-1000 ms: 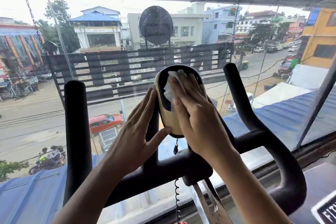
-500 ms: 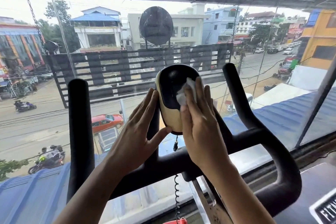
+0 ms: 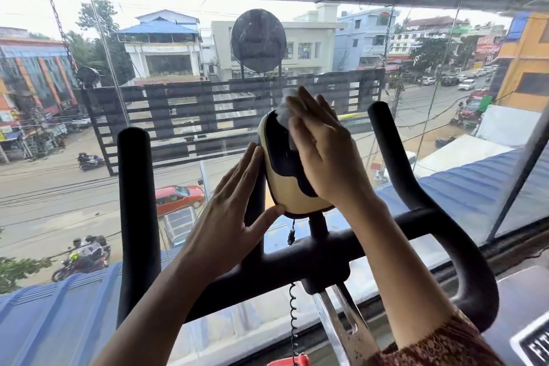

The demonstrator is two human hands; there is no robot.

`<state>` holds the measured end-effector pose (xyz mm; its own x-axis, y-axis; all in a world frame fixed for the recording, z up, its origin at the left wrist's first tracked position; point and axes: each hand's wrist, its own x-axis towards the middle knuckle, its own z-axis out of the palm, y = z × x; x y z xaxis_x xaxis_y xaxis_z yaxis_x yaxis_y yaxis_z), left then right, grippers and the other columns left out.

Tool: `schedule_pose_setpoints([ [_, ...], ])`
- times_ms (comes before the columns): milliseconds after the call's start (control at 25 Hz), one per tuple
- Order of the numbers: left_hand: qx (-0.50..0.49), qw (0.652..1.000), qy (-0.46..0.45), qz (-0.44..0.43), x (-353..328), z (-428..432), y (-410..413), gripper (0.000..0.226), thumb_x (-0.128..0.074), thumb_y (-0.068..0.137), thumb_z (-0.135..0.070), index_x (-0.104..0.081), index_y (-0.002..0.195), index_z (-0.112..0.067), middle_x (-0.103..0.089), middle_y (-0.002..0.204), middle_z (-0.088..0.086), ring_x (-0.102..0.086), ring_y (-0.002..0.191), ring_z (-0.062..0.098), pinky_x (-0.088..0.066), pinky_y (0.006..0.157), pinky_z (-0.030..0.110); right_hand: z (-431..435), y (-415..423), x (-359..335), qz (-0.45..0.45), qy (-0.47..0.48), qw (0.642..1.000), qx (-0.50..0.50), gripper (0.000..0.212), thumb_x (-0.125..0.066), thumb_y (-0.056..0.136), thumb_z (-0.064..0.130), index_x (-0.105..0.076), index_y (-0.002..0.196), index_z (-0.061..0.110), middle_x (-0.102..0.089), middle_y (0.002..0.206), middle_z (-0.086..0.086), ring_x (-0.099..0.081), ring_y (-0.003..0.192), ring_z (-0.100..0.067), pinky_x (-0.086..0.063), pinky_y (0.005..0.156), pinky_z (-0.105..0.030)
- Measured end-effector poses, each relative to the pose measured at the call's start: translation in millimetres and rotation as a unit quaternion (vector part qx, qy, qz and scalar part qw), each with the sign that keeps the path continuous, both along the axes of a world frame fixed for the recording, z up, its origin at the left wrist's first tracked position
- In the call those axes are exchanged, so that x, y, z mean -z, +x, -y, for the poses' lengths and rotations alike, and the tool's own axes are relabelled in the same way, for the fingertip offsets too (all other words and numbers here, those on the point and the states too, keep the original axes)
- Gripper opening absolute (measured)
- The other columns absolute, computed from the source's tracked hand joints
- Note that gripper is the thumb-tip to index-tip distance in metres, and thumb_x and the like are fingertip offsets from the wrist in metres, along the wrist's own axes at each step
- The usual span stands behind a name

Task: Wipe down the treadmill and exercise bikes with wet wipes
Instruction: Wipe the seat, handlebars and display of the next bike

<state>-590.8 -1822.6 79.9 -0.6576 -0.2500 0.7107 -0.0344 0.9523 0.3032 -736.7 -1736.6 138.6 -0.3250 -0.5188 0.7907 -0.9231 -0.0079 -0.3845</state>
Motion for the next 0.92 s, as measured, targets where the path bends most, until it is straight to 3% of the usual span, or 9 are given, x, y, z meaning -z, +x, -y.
schedule_pose_setpoints([
  [80,0.003,1.0,-0.009,-0.008,0.3,0.6,-0.2,0.083,-0.049,0.087,-0.053,-0.013,0.152,-0.014,-0.015,0.157,-0.003,-0.012,0.142,-0.006,-0.011,0.11,0.004,-5.2,13.9,13.1,-0.086,0.025,0.996,-0.01,0.048,-0.032,0.099,0.033,-0.044,0.141,0.015,-0.033,0.153,0.0,-0.02,0.146,-0.022,-0.015,0.12,-0.039],
  [200,0.005,1.0,-0.021,-0.013,2.0,2.5,-0.1,0.083,-0.051,0.087,-0.048,-0.012,0.15,-0.009,-0.019,0.157,0.002,-0.012,0.141,-0.009,-0.012,0.11,0.005,-32.5,31.2,58.7,-0.124,0.04,0.991,-0.035,0.044,-0.04,0.101,0.023,-0.039,0.145,0.019,-0.027,0.155,0.005,-0.013,0.147,-0.016,-0.016,0.12,-0.037],
  [280,0.004,1.0,-0.02,-0.004,2.0,3.1,-0.6,0.085,-0.05,0.087,-0.05,-0.011,0.151,-0.01,-0.016,0.157,-0.001,-0.01,0.14,-0.011,-0.01,0.11,0.004,-50.2,24.2,83.4,-0.103,0.037,0.994,-0.017,0.047,-0.038,0.101,0.024,-0.031,0.148,0.022,-0.021,0.158,0.007,-0.009,0.147,-0.014,-0.019,0.119,-0.04],
  [440,0.0,1.0,-0.006,0.004,-0.4,2.9,-0.2,0.086,-0.049,0.086,-0.057,-0.009,0.152,-0.019,-0.012,0.157,-0.008,-0.006,0.138,-0.017,-0.009,0.107,0.001,-47.1,0.2,72.7,0.095,-0.009,0.995,0.01,0.052,-0.026,0.101,0.036,-0.015,0.151,0.024,-0.009,0.158,0.01,-0.001,0.146,-0.004,-0.013,0.12,-0.034],
  [680,0.006,1.0,-0.014,-0.004,1.4,2.7,0.2,0.085,-0.05,0.086,-0.051,-0.012,0.151,-0.013,-0.017,0.157,-0.003,-0.009,0.139,-0.015,-0.011,0.109,0.003,-50.1,34.8,98.2,-0.065,0.031,0.997,-0.04,0.05,-0.037,0.101,0.021,-0.024,0.15,0.021,-0.009,0.16,0.008,-0.003,0.148,-0.014,-0.013,0.119,-0.028],
  [840,-0.003,1.0,-0.019,-0.01,0.9,2.1,-0.4,0.088,-0.048,0.087,-0.06,-0.011,0.151,-0.013,-0.019,0.155,-0.004,-0.008,0.137,-0.017,-0.011,0.108,0.002,-46.5,16.6,83.1,0.113,-0.018,0.993,-0.015,0.052,-0.028,0.103,0.029,-0.011,0.152,0.025,-0.001,0.16,0.011,0.001,0.147,-0.008,-0.006,0.114,-0.011],
  [920,-0.002,1.0,-0.02,-0.014,1.4,2.2,-0.5,0.087,-0.042,0.089,-0.065,-0.012,0.152,-0.013,-0.022,0.155,-0.003,-0.01,0.138,-0.016,-0.012,0.109,0.003,-40.8,18.7,68.6,0.075,-0.005,0.997,-0.015,0.052,-0.031,0.103,0.026,-0.014,0.151,0.021,-0.003,0.16,0.006,0.001,0.147,-0.012,-0.005,0.117,-0.016],
])
